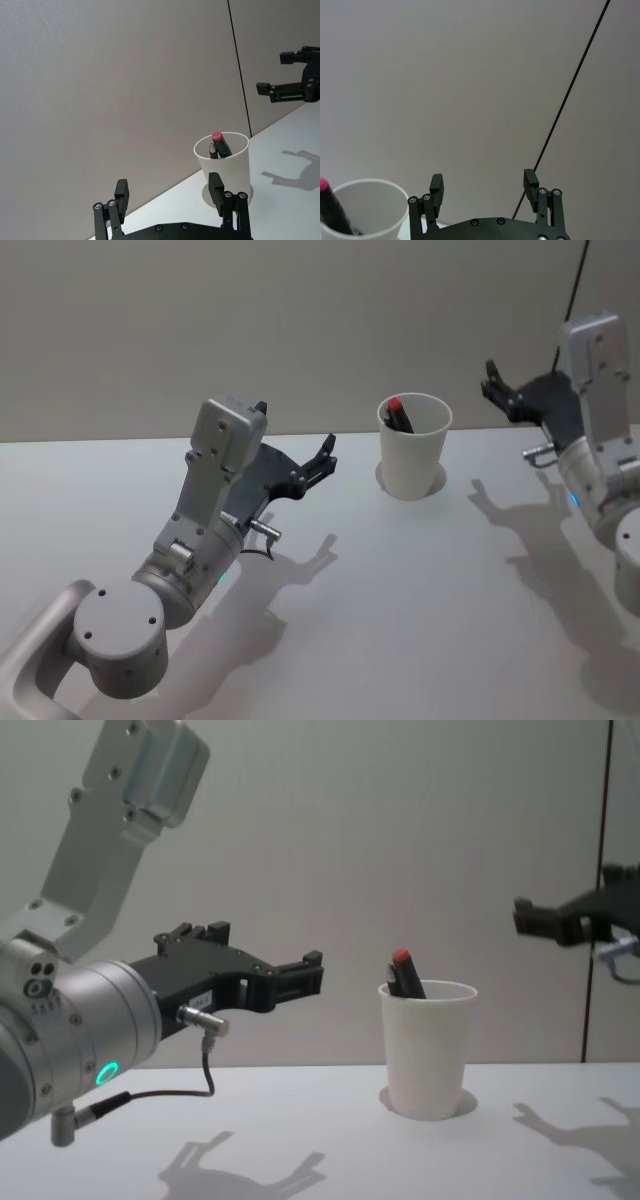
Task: Place the pen into the pen holder.
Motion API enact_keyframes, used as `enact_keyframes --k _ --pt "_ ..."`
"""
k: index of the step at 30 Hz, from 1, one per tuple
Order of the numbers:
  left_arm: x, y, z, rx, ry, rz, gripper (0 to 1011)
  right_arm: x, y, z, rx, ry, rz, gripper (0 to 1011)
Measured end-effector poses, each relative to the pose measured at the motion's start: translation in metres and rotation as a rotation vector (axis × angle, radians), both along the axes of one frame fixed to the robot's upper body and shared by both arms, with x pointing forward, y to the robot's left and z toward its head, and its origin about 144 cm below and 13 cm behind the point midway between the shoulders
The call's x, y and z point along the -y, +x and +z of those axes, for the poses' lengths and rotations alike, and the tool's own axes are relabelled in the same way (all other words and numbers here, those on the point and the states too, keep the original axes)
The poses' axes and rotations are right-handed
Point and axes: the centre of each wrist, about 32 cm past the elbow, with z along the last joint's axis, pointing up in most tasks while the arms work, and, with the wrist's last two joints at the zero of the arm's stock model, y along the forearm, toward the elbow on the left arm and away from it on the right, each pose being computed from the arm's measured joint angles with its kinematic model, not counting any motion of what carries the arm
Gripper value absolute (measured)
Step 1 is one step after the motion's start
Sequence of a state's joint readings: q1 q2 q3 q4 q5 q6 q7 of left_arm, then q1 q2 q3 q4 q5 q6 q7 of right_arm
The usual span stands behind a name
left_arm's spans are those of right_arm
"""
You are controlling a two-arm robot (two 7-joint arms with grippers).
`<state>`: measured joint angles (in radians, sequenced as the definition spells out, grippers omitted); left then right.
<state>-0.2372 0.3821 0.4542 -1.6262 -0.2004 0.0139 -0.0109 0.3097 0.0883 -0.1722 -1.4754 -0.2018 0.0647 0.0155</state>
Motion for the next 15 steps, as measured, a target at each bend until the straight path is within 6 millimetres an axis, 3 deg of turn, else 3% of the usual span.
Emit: enact_keyframes --k 15 --pt "0.0 0.0 0.0 0.0 0.0 0.0 1000 0.009 -0.014 -0.008 -0.032 0.03 0.024 1002"
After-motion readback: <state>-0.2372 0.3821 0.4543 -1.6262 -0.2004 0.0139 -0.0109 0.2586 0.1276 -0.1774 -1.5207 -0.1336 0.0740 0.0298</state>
